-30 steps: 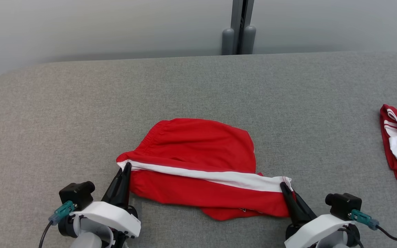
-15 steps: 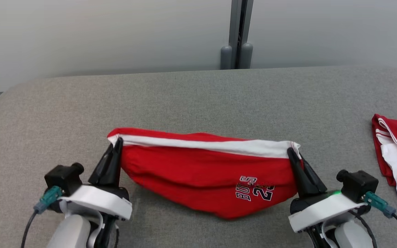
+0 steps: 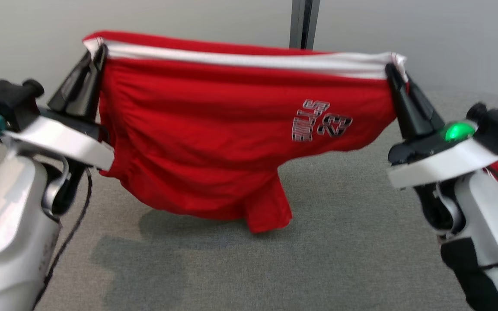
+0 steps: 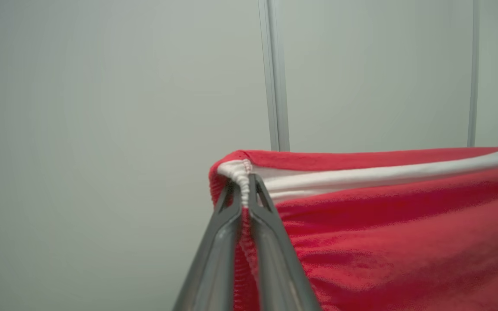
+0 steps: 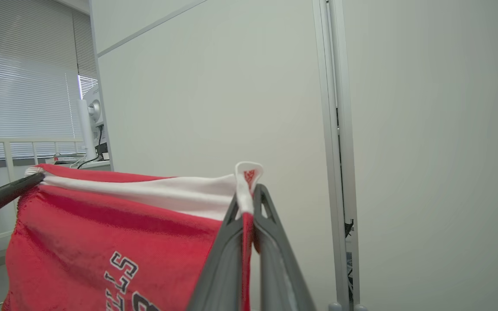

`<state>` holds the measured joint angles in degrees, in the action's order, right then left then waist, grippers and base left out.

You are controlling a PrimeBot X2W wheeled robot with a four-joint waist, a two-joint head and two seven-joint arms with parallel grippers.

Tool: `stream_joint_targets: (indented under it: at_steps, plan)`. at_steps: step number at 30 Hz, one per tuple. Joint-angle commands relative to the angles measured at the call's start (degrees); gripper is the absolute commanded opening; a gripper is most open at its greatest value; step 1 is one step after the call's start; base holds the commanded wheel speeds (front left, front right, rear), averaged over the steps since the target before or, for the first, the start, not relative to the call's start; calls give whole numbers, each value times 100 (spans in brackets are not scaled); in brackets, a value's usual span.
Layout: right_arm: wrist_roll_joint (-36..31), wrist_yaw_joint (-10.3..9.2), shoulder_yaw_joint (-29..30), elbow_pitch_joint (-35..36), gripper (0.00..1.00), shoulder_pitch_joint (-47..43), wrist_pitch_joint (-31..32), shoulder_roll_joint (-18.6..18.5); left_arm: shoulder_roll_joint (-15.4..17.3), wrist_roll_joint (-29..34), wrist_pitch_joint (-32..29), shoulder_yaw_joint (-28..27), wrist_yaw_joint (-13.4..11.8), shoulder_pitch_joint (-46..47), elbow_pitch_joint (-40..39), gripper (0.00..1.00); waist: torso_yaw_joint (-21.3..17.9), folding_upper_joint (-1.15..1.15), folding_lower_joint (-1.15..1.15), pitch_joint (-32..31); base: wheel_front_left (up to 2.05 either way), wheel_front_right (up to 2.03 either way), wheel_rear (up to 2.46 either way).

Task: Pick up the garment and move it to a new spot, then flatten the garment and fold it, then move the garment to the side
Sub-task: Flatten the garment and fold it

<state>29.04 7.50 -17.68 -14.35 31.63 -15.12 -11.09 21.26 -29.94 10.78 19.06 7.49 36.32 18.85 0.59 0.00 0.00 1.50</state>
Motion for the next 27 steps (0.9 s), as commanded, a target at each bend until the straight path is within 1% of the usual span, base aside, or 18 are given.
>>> stream_joint_targets:
  at_steps: [1, 3, 7, 9, 12, 13, 14, 18, 19, 21, 23, 27]
  plan:
    - [29, -2, -16, -120, 0, 328, 1, -122, 105, -10, -72, 49, -2, 346, 27, 0, 39, 0, 0, 313, 0, 0, 0]
    - [-73, -2, -100, -304, 0, 860, 0, -242, 129, -61, -158, 146, -2, 773, 142, 0, 73, 0, 0, 619, 0, 0, 0]
    - [-206, -2, -100, -912, 0, 2095, 1, -272, 199, 41, -184, 417, -2, 1801, 438, 0, 88, 0, 0, 1386, 0, 0, 0]
    - [-413, -2, -35, -1157, 0, 2772, 0, -286, 95, -9, -95, 483, -2, 2352, 597, 0, 104, 0, 0, 1798, 0, 0, 0]
    - [-797, -2, 316, -1433, 0, 3676, 0, -239, 38, 108, 138, 445, -2, 3143, 903, 0, 127, 0, 0, 2328, 0, 0, 0]
    - [-797, -2, 316, -1433, 0, 3676, 0, -239, 38, 108, 138, 445, -2, 3143, 903, 0, 127, 0, 0, 2328, 0, 0, 0]
    - [-912, -3, 433, -1489, 0, 3898, 1, -207, 32, 192, 219, 448, -3, 3366, 1001, 0, 127, 0, 0, 2435, 0, 0, 0]
    - [-1520, -6, 972, -1367, 0, 4606, 0, -163, -111, 384, 416, 319, -5, 4098, 1283, 0, 135, 0, 0, 2719, 0, 0, 0]
    - [-1592, -10, 1104, -1311, 0, 4651, 0, -120, -128, 475, 433, 310, -5, 4163, 1315, 0, 141, 0, 0, 2757, 0, 0, 0]
    - [-1632, -9, 1293, -1251, 0, 4566, 0, 9, -228, 460, 439, 223, -5, 4104, 1232, 0, 150, 0, 0, 2824, 0, 0, 0]
    - [-1616, -8, 1207, -1236, 0, 4297, 1, 78, -319, 364, 440, 118, -4, 3782, 1220, 0, 150, 0, 0, 2864, 0, 0, 0]
    - [-1404, -8, 900, -1075, 0, 3456, 0, 39, -569, 232, 443, -64, -4, 2901, 1208, 0, 158, 0, 0, 2854, 0, 0, 0]
